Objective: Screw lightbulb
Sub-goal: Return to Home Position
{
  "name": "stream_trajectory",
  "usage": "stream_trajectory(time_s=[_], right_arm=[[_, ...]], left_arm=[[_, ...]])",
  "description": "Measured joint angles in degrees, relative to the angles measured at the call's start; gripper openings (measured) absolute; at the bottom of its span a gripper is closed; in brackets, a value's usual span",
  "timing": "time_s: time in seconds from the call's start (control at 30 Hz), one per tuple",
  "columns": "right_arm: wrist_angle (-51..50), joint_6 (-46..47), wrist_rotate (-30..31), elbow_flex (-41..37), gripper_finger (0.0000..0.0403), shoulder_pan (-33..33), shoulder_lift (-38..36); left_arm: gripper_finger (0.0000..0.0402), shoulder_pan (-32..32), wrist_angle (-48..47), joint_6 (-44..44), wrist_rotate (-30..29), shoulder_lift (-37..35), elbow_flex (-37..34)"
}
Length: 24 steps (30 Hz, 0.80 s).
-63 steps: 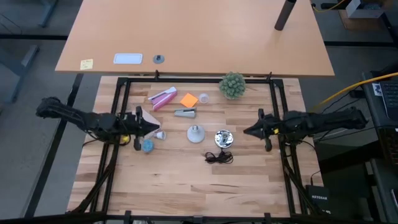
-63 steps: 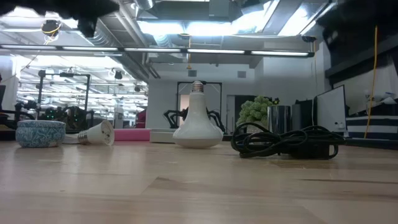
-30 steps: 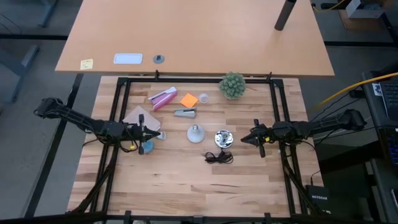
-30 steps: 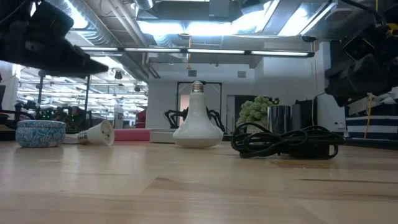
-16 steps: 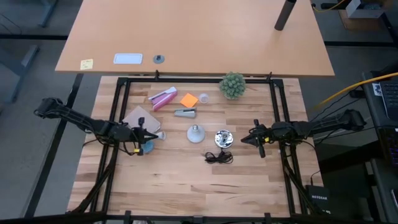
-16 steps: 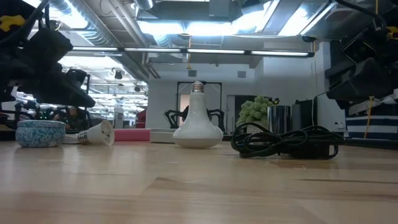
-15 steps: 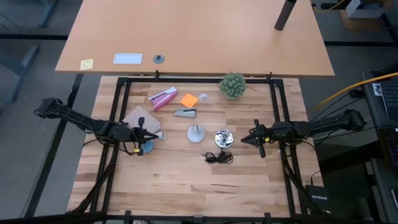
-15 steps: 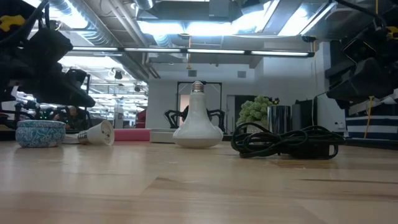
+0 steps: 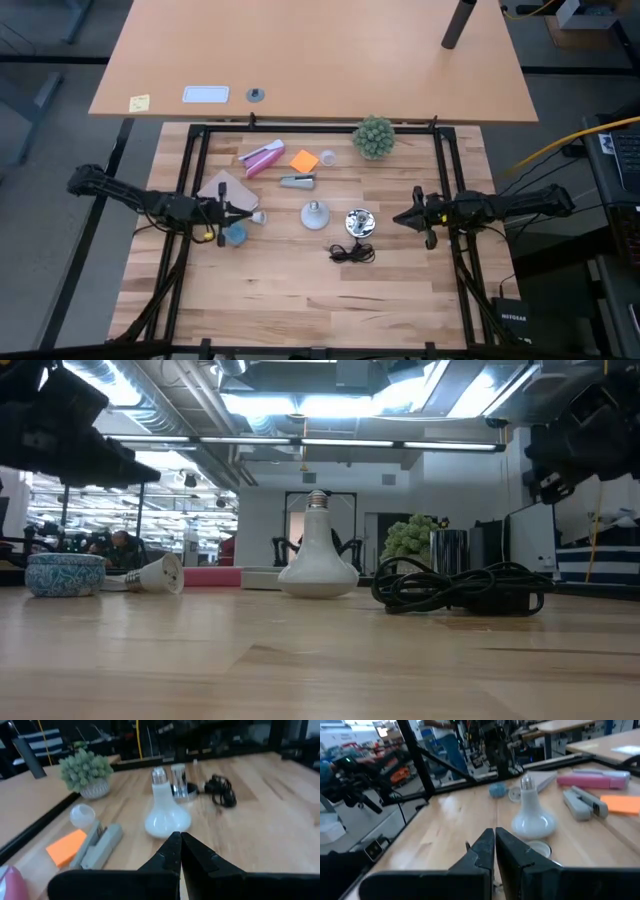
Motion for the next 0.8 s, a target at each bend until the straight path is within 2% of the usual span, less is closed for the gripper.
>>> stream_trajectory(time_s=[0.4, 0.8], right_arm=[[0.07, -0.02, 0.04, -0.02, 0.0021, 0.0, -1.9], [0.02, -0.02, 0.04, -0.02, 0.0021, 0.0, -1.83]], left_arm=[[0.0001, 0.0, 0.02, 0.0, 0.0, -12.5, 0.0], [0.0001, 0.0, 0.0, -0.02, 0.02, -13.79, 0.0]])
